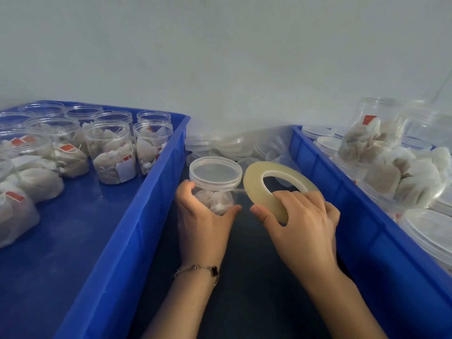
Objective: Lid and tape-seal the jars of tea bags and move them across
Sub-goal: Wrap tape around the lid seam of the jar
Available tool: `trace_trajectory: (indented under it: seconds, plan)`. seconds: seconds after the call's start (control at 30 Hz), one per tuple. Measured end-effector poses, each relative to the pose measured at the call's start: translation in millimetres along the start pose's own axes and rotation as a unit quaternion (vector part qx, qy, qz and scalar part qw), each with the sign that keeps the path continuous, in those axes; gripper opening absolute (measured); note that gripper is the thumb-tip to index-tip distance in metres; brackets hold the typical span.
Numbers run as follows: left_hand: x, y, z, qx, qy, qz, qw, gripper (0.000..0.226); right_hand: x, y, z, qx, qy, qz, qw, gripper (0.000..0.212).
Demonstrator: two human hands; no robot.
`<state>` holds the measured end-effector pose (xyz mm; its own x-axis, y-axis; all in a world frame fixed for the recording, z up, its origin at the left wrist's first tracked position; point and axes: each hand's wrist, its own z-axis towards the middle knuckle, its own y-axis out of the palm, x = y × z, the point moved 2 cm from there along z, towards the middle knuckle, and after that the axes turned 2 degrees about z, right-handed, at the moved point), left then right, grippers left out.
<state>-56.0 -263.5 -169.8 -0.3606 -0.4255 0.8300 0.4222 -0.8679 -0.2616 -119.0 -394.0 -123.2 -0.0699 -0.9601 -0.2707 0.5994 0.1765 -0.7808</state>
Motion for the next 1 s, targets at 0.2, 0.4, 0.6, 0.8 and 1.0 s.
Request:
trace_trajectory:
  seconds: [0.2,0.4,0.6,0.8,1.0]
  plan:
    - [6,-9,-10,0.005,0.079,0.021,0.997,0.089,10,-6,9,-0.014,0.012,-0.033,0.999,0.080]
    - [17,-28,-12,-0.034,0.062,0.000,0.998,0.081,18,-6,12,0.002,0.011,-0.017,1.000,0.080]
    - [16,-37,-17,-0.077,-0.038,-0.101,0.991,0.071,27,1,16,-0.075,-0.003,-0.015,0.997,0.058]
    - [23,-38,-18,-0.134,-0.089,-0.188,0.969,0.069,35,8,18,-0.083,-0.001,0.002,0.997,0.014]
    - [31,-45,-14,-0.176,-0.112,-0.255,0.944,0.063,36,10,19,-0.049,-0.020,0.026,0.998,0.010]
